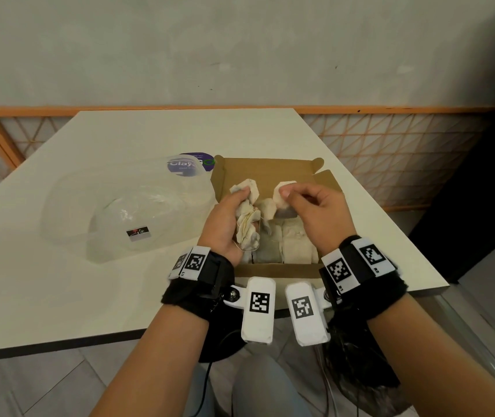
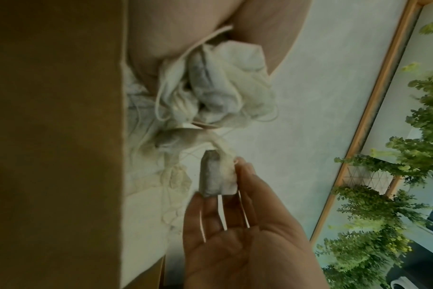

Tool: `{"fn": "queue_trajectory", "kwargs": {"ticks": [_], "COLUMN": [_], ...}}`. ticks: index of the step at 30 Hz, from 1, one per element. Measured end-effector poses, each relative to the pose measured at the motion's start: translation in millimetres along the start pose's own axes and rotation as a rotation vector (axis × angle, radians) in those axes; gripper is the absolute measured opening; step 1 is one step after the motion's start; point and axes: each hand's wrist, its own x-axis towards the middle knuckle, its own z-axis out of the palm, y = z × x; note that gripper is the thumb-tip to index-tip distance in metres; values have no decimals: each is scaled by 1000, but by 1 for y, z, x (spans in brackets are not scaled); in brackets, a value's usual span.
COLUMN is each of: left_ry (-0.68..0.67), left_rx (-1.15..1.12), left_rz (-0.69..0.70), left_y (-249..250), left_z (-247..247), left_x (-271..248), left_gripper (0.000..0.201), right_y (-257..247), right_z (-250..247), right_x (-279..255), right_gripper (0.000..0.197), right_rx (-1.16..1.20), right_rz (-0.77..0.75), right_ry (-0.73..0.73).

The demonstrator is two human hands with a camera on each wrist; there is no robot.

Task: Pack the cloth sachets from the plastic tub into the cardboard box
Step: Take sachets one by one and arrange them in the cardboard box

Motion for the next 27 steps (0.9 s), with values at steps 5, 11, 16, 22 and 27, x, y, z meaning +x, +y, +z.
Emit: {"fn": "queue_trajectory", "kwargs": {"ticks": [5, 11, 16, 22, 27], "left_ry": [-37, -90, -149, -167, -202], "left_rx": [-43, -73, -78, 22, 9], "left_rz": [74, 102, -27, 37, 33], "left_y": [-1, -3, -5, 0, 2], "left_z": [-2, -1, -2, -1, 3], "left_x": [1, 1, 4, -5, -8], "left_gripper": [8, 48, 75, 33, 32], "right_y": [-16, -43, -41, -26, -30], "right_z": [-14, -9, 13, 22, 19], "right_x": [10, 11, 3, 12, 14], "right_gripper": [23, 38, 9, 5, 8], "right_rx": [-38, 265, 172, -98, -69], "right_rz": [-47, 108, 204, 60, 86], "right_ry": [46, -197, -340, -175, -201]}}
